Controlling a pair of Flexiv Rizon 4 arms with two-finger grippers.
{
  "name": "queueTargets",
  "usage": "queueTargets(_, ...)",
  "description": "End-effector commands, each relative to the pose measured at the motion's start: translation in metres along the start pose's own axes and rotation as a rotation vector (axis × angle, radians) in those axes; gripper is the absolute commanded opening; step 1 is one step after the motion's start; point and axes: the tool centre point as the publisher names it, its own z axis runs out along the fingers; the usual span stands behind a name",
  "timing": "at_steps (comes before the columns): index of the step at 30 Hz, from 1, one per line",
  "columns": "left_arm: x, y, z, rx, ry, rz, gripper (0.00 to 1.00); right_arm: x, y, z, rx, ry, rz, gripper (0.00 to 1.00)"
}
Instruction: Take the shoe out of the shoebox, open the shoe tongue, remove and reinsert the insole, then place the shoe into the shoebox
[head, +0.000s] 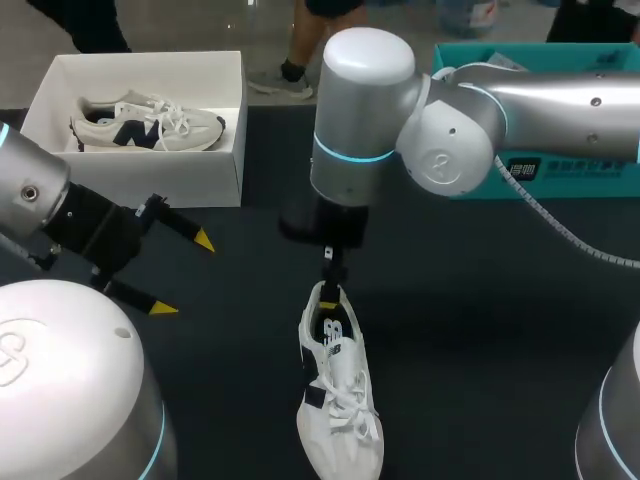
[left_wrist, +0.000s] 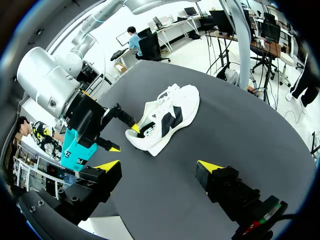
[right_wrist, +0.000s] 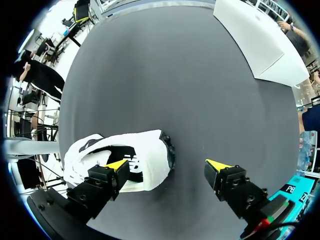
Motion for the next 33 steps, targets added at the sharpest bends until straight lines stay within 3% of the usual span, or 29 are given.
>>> queueTargets(1,0.0,-0.001,0.0,-0.002,0.002,0.0,1.0,-0.003,0.005,0.008,0.007,0.009,0.001,1.0)
queueTargets(25,0.0,-0.001,0.0,-0.002,0.002,0.0,1.0,0.01,-0.003,0.015,0.012,0.026,0.028,1.0)
queueTargets(26,0.0,-0.001,0.0,-0.002,0.002,0.0,1.0,0.01,-0.003,0.015,0.012,0.026,0.027,0.93)
queueTargets(27,0.0,-0.001,0.0,-0.002,0.002,0.0,1.0,0.01,-0.003,0.015,0.012,0.025,0.027,0.7)
queueTargets(28,0.0,-0.001,0.0,-0.002,0.002,0.0,1.0,0.01,-0.003,0.015,0.012,0.024,0.026,0.64)
queueTargets(29,0.0,-0.001,0.0,-0.002,0.002,0.0,1.0,0.01,-0.003,0.015,0.012,0.024,0.025,0.44)
queueTargets(33,0.0,-0.001,0.0,-0.002,0.002,0.0,1.0,0.01,-0.002,0.017,0.013,0.024,0.023,0.14)
